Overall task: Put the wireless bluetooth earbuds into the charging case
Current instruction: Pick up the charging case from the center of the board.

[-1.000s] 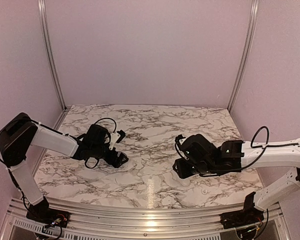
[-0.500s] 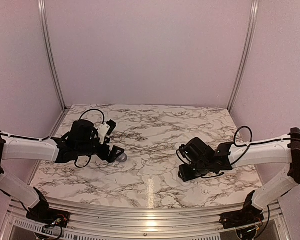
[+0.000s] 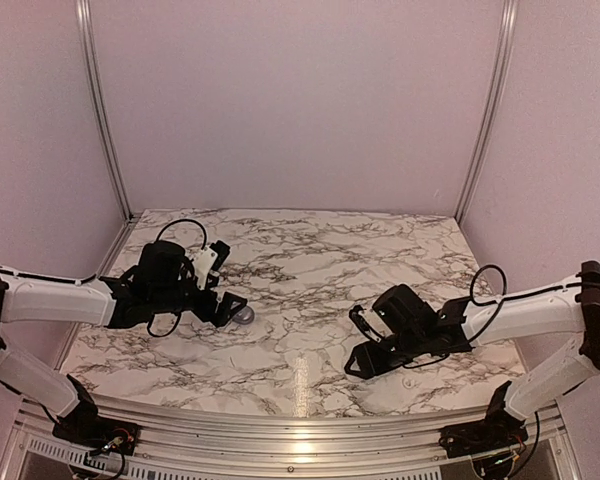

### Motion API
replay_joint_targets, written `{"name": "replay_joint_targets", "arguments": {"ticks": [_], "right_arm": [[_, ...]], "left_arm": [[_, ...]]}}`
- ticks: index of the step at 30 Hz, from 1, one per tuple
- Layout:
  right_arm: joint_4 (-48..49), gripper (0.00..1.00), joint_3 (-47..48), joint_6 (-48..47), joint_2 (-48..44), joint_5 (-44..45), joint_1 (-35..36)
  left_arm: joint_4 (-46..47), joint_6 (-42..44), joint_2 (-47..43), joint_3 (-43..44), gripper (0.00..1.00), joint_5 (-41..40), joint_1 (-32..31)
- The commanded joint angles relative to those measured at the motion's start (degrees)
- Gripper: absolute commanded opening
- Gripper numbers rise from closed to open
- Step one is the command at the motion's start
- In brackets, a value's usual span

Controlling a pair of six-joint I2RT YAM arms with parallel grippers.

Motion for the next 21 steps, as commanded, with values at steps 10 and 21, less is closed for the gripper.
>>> {"name": "replay_joint_targets", "arguments": {"ticks": [10, 21], "right_arm": [[5.39, 0.45, -1.78, 3.37, 0.56, -0.67, 0.01], [6.86, 0.38, -1.58, 5.62, 6.31, 1.35, 2.31]], "left_arm": [[2.56, -0.04, -2.95, -1.25, 0.99, 1.03, -0.34], [2.65, 1.17, -4.03, -1.34, 0.99, 1.87, -2.35]]}}
